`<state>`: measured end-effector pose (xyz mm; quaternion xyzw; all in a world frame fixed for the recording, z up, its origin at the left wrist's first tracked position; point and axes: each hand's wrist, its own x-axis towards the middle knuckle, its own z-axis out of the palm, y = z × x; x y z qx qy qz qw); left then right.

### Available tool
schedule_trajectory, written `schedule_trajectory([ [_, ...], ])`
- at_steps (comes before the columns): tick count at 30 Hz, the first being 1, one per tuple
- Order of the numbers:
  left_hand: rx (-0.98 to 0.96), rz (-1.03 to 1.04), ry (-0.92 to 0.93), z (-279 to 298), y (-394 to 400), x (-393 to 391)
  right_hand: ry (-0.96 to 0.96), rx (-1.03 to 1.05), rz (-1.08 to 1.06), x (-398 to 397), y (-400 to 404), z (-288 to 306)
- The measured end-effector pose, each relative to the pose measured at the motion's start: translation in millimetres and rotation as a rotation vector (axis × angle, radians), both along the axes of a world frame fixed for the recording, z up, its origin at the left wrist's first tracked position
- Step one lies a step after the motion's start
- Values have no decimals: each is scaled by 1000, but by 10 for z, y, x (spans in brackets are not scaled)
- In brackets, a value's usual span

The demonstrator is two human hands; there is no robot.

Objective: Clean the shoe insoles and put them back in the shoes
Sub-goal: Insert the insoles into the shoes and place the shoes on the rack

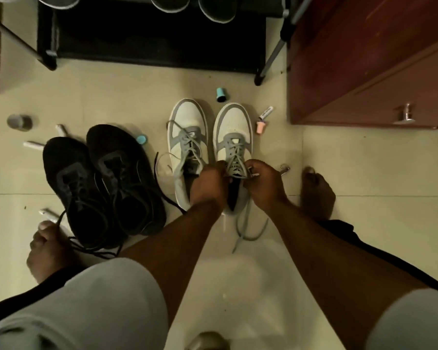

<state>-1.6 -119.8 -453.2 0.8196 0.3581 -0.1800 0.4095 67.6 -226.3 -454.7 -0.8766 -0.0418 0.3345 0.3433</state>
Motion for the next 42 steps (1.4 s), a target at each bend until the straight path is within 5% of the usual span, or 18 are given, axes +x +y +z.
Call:
schedule_trajectory([
  [9, -42, -145, 240, 227, -560, -1199, 139, -231, 226, -1031, -611, 131],
  [13, -63, -27, 139, 216, -552, -1325, 38, -246, 223, -1157, -648, 188],
  [18, -699, 762, 40, 450, -440, -1185, -111, -498, 509, -1044, -604, 260],
  [22, -803, 1139, 125, 376, -111, -1356, -78, -651, 585, -780, -789, 354],
  [26, -841, 1263, 140, 224, 248, -1603, 59, -638, 479, -432, -1073, 316],
  [30, -911, 1050, 113, 234, 343, -1656, 184, -355, -67, -288, -1123, 363],
  [32, -885, 1038, 84, 213, 325, -1684, 119, -354, -82, -257, -1073, 326],
  [37, -664, 1417, 42, 127, 298, -1638, -359, -650, 260, -468, -894, 391],
  [40, -544, 1656, 130, 61, 104, -1726, -204, -394, 43, -891, -684, 329],
  [42, -207, 1531, 306, 3, -89, -1899, -72, -251, -16, -1104, -597, 239],
])
